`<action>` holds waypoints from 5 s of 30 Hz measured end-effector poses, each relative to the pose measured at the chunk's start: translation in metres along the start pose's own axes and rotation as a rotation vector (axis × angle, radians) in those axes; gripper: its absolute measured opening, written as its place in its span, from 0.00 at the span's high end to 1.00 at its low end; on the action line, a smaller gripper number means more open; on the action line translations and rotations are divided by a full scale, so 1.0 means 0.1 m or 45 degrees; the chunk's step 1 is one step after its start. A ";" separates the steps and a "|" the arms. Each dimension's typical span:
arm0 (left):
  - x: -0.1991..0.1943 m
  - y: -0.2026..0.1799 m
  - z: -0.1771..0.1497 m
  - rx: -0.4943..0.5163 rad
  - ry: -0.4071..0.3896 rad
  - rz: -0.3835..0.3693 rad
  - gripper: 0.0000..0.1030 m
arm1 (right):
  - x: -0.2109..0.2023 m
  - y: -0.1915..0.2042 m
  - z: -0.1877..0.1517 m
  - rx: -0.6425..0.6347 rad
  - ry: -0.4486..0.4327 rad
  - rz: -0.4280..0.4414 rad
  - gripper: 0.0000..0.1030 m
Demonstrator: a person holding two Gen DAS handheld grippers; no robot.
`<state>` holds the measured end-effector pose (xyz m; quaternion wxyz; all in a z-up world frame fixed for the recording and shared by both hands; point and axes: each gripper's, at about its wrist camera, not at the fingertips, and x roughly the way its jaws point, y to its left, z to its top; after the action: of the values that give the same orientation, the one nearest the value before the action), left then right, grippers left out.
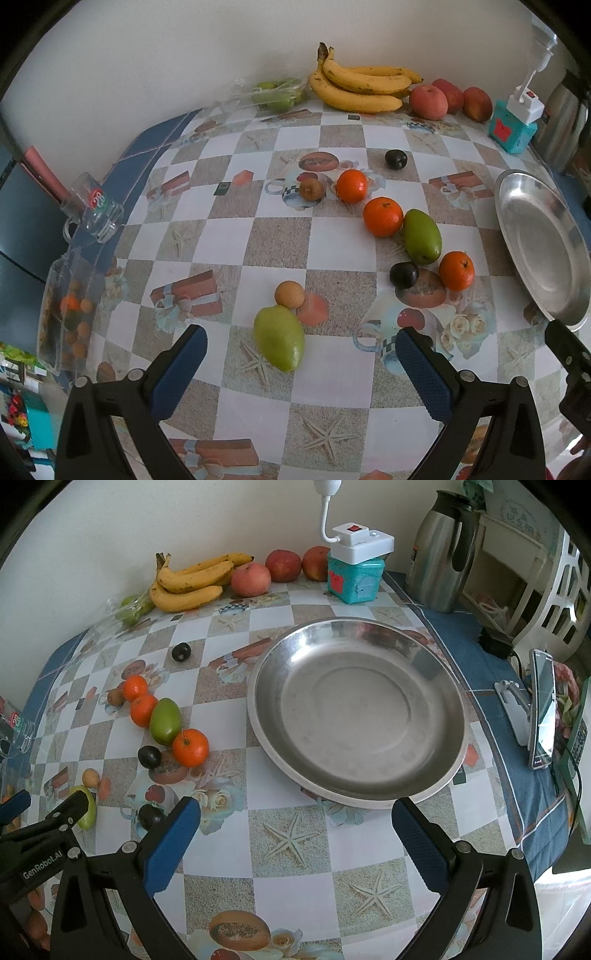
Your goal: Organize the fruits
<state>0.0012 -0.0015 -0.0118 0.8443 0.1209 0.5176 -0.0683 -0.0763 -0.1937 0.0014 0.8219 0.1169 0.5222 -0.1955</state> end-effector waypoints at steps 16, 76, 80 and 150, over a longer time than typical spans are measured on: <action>-0.02 -0.06 0.03 0.035 0.000 -0.049 0.00 | 0.00 0.02 0.02 -0.017 0.005 0.025 0.00; 0.64 0.61 0.03 -0.342 0.269 -0.171 0.17 | 0.61 1.11 -0.06 -0.239 0.285 0.273 0.08; 0.64 0.60 0.04 -0.336 0.272 -0.180 0.21 | 0.63 1.11 -0.06 -0.225 0.304 0.288 0.25; 0.23 0.48 0.62 -0.322 0.129 -0.250 0.59 | 0.34 0.95 0.53 -0.061 0.106 0.383 0.74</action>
<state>0.0766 0.0277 0.0010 0.8148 -0.0340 0.5733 -0.0788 0.0215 -0.1364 -0.0075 0.8221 0.1822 0.5368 -0.0525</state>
